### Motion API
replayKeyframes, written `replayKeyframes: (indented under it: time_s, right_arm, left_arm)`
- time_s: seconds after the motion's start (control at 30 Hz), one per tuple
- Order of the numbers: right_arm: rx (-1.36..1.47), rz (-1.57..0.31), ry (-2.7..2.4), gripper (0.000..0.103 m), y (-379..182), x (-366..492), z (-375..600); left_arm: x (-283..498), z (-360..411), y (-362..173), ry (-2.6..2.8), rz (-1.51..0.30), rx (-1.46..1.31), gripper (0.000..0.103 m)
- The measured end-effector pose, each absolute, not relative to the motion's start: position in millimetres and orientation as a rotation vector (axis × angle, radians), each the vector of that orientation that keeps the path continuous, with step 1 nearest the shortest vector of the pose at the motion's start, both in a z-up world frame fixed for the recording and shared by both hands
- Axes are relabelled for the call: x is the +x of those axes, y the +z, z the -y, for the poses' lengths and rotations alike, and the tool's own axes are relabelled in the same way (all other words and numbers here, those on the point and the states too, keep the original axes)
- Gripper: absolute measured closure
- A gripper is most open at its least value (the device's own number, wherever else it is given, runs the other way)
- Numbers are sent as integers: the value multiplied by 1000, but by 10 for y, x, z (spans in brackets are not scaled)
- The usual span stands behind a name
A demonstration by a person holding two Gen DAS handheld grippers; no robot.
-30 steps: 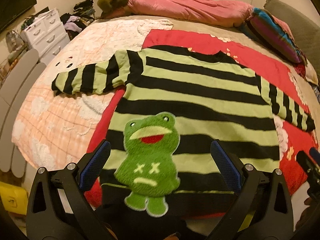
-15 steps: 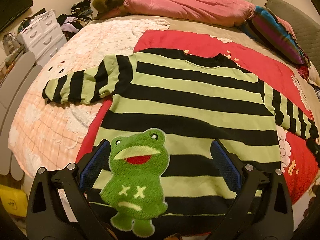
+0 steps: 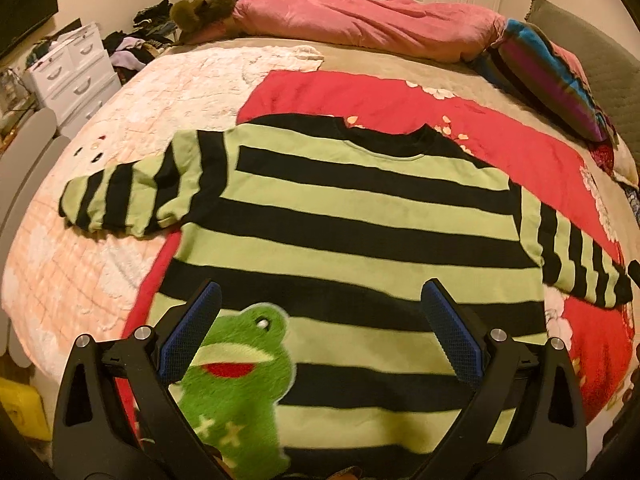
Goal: Fold small clothes
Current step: 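Move the right gripper to the sleeve cuff and grasp it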
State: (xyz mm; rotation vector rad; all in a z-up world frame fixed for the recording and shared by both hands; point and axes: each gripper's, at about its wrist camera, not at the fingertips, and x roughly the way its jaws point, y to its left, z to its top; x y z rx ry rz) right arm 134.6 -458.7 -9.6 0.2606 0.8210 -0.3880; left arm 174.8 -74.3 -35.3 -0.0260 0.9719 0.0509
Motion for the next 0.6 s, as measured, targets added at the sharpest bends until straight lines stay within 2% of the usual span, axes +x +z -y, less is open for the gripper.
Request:
replayKeyframes:
  time_s: [0.33,0.6]
  right_arm:
    - [287,-875,-613,4,-463,1390,5668]
    - [416,-923,-677,4,-813,1420,6338]
  left_arm:
    - [1983,931,-586,51,-994,-20,9]
    - [2226,1088,-868,19,-1015,-46,9]
